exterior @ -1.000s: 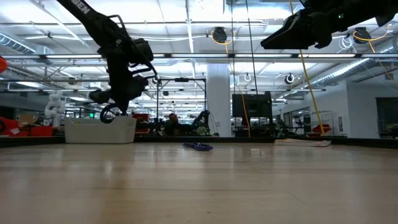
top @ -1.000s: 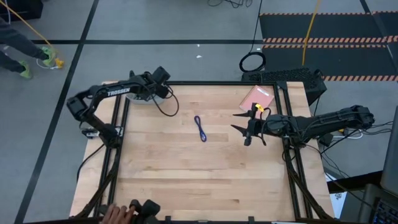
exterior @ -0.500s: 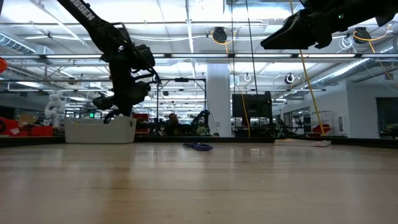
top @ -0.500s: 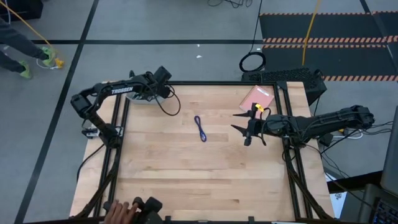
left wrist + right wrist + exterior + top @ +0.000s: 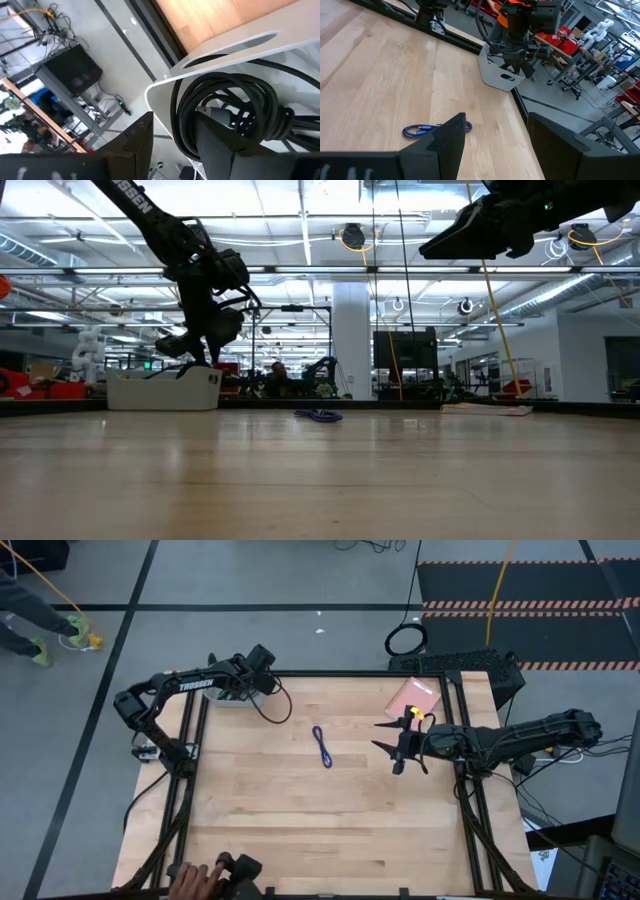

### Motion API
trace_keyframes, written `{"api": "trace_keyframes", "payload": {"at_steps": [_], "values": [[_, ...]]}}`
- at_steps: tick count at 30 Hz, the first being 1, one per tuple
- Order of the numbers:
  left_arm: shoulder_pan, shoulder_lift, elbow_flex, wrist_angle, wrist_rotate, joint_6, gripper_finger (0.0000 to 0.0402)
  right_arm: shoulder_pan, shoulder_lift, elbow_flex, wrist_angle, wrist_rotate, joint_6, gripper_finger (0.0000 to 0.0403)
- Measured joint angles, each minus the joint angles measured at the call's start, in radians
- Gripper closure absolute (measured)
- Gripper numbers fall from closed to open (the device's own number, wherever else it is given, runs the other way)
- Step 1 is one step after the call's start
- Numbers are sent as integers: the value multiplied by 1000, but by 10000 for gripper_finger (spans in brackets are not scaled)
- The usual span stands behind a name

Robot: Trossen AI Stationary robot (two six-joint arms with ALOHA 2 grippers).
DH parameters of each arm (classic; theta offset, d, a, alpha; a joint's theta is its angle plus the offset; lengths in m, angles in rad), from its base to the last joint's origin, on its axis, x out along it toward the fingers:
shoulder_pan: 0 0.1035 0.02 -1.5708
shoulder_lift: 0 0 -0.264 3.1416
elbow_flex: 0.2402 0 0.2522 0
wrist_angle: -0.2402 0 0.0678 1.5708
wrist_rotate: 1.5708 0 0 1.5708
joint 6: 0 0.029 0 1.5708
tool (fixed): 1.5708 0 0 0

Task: Pick and place USB-C Cables
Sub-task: Put the black charger cable into the white bin, then put the blue charger cable into the white bin

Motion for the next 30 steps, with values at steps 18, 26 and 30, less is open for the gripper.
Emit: {"api": "trace_keyframes", "payload": {"at_steps": [18,26,30], "values": [[-17,0,0,-67,-129,-275,184,0,0,0,0,0,0,195],[-103,-58,0,-79,-220,-396,174,0,0,0,0,0,1,195],[-156,-115,0,-74,-231,-600,174,0,0,0,0,0,1,195]]}}
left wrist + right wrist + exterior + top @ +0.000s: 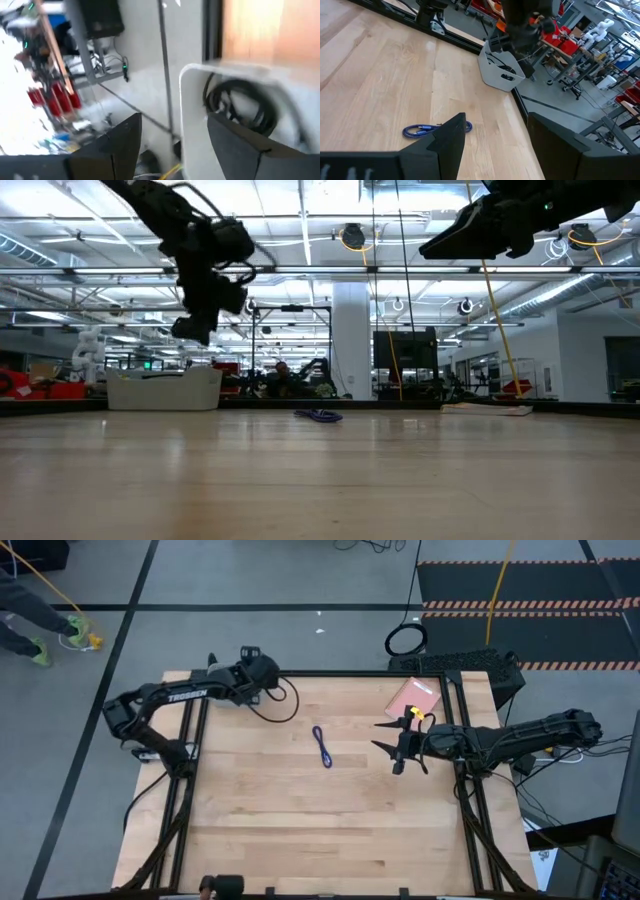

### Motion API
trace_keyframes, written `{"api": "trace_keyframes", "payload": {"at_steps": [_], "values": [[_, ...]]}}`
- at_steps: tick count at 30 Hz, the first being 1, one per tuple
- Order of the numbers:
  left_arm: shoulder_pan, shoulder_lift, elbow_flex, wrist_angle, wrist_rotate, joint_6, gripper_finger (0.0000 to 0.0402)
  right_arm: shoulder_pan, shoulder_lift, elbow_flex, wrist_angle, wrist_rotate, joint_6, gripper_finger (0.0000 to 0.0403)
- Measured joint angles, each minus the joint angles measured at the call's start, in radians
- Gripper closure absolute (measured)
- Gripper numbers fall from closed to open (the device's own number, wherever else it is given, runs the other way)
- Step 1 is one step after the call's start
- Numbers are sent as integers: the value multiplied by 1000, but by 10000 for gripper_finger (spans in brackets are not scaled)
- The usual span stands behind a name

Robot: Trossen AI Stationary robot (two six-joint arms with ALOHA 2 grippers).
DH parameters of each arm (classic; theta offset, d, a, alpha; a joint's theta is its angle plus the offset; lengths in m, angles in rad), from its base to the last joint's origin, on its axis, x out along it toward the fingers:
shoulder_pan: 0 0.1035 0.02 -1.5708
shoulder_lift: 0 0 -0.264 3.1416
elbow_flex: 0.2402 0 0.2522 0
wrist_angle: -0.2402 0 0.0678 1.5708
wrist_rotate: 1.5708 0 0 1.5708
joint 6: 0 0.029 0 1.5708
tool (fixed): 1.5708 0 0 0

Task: Pick and place USB-C Cables
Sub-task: Put the blue charger cable into the white bin

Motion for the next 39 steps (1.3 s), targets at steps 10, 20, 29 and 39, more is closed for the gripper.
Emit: {"api": "trace_keyframes", "payload": {"at_steps": [10,20,29,39], "values": [[-152,-54,0,-146,46,-701,174,0,0,0,0,0,19,195],[-355,-54,0,-85,232,-990,174,0,0,0,0,0,99,195],[-526,-50,0,122,235,-956,174,0,90,0,21,0,290,195],[-633,-34,0,178,236,-982,174,-4,428,3,319,4,542,195]]}}
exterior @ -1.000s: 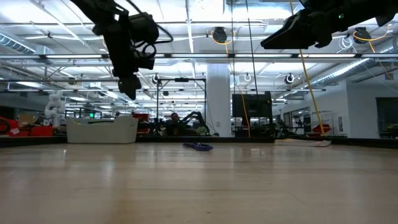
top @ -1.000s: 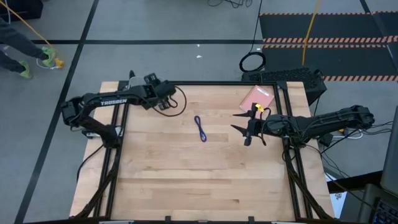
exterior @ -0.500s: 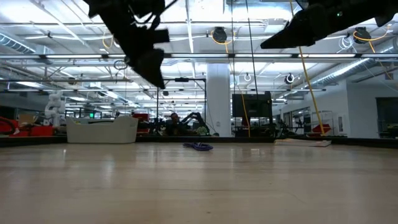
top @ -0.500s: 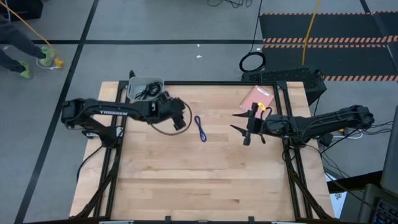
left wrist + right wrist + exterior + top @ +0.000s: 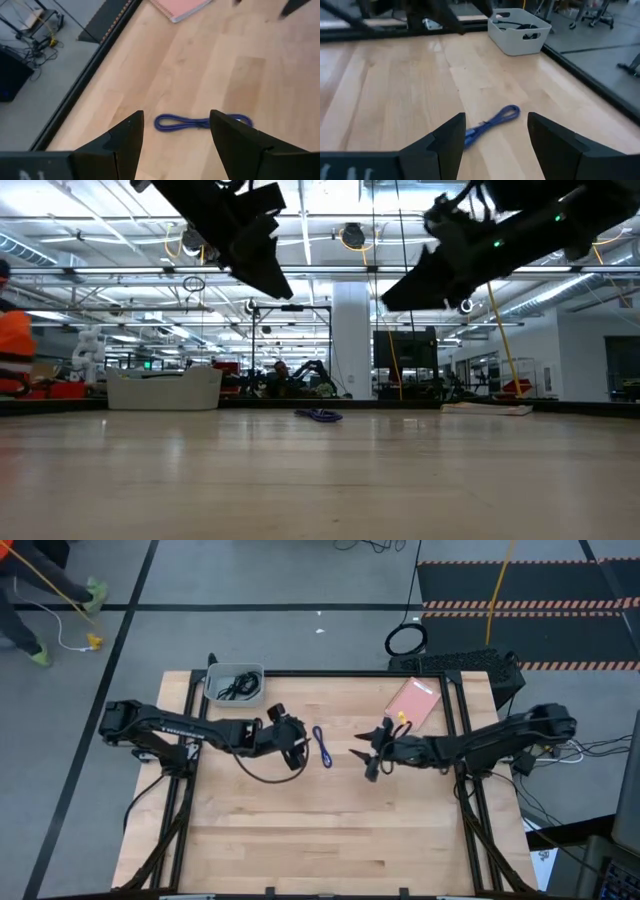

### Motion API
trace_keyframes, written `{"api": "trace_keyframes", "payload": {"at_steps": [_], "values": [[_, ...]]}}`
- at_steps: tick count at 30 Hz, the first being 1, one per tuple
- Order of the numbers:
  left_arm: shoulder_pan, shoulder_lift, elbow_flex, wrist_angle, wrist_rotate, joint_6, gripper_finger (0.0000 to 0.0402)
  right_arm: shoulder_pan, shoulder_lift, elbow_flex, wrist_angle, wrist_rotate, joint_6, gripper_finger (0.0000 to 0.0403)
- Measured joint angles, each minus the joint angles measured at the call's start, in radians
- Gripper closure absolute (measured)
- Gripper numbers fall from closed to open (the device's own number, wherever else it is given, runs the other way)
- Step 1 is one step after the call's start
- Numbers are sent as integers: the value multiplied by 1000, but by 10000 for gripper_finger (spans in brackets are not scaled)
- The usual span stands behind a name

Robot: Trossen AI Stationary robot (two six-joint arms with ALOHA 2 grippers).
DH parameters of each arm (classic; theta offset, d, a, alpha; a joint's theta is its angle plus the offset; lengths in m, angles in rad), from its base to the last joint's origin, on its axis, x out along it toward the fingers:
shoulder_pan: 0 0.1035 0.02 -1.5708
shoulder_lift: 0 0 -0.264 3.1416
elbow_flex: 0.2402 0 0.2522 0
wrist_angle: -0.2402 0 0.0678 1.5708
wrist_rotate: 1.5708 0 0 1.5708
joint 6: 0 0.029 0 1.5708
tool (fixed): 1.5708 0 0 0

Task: Pick and place USB-C Cables
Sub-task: Put the blue charger cable into the white bin

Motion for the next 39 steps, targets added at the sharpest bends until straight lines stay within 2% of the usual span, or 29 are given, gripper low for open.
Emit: {"api": "trace_keyframes", "payload": {"at_steps": [4,8,15,22,30,34,39], "values": [[-29,-1,0,1,0,-16,174,-11,136,56,49,-6,48,195],[-54,-1,0,-3,0,-21,174,-35,259,147,58,-75,53,195],[-94,-1,0,-90,-3,-60,174,-76,454,265,56,-84,86,193],[-103,-1,0,-149,-5,-127,174,-109,604,347,56,-109,72,159],[-103,-1,0,-142,-5,-126,174,-131,695,377,54,-94,112,116],[-103,-1,0,-132,-5,-126,174,-139,695,377,41,-78,76,119],[-103,-1,0,-126,-5,-117,174,-140,694,378,25,-80,35,145]]}}
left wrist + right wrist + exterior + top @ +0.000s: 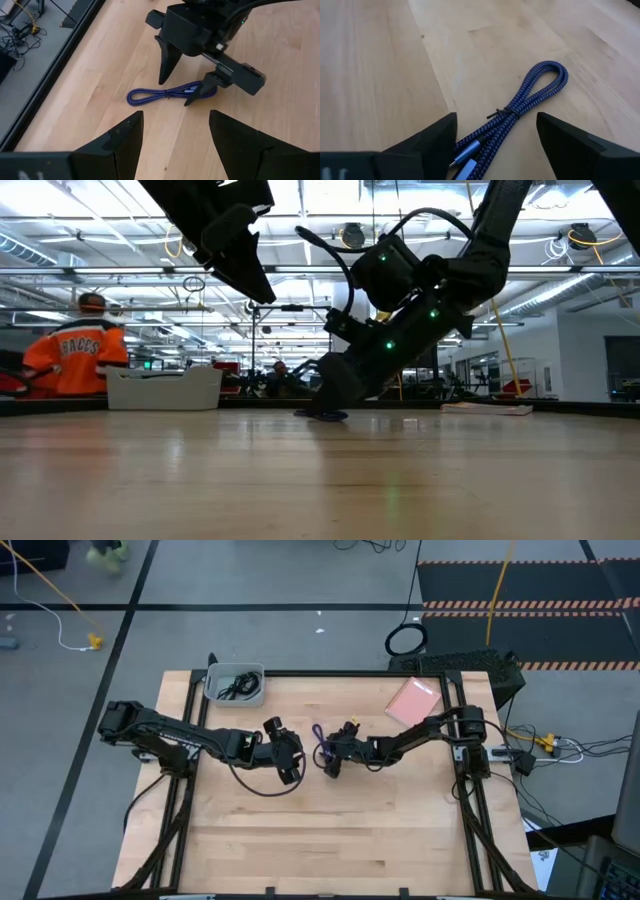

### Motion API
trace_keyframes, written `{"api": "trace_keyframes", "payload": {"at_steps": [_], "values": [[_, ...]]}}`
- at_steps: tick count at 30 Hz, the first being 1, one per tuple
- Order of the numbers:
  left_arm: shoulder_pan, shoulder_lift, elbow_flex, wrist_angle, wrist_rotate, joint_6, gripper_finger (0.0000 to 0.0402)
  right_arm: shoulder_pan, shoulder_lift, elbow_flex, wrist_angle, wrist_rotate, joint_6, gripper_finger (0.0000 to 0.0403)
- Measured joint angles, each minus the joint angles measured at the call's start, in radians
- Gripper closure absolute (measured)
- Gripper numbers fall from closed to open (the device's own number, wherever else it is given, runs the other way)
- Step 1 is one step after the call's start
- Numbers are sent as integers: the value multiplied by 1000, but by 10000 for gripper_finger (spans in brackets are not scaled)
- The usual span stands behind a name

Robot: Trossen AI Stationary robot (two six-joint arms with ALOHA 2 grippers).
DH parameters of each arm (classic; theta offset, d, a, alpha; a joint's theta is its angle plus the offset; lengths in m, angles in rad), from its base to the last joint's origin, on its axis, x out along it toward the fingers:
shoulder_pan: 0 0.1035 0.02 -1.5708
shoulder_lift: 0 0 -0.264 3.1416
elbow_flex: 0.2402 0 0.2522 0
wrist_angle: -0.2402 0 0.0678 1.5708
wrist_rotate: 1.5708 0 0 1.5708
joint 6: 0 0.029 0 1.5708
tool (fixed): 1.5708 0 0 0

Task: Pick and place USB-C Cables
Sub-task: Put the blue charger cable into the white bin

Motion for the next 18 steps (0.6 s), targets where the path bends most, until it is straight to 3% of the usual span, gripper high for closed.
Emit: {"api": "trace_keyframes", "payload": {"at_steps": [5,11,18], "values": [[0,0,0,3,0,2,174,0,-2,1,-52,-20,-22,186],[0,0,0,4,0,6,174,-4,-6,2,-58,-180,-109,229],[0,0,0,7,0,20,174,2,-82,-3,-174,-261,-172,244]]}}
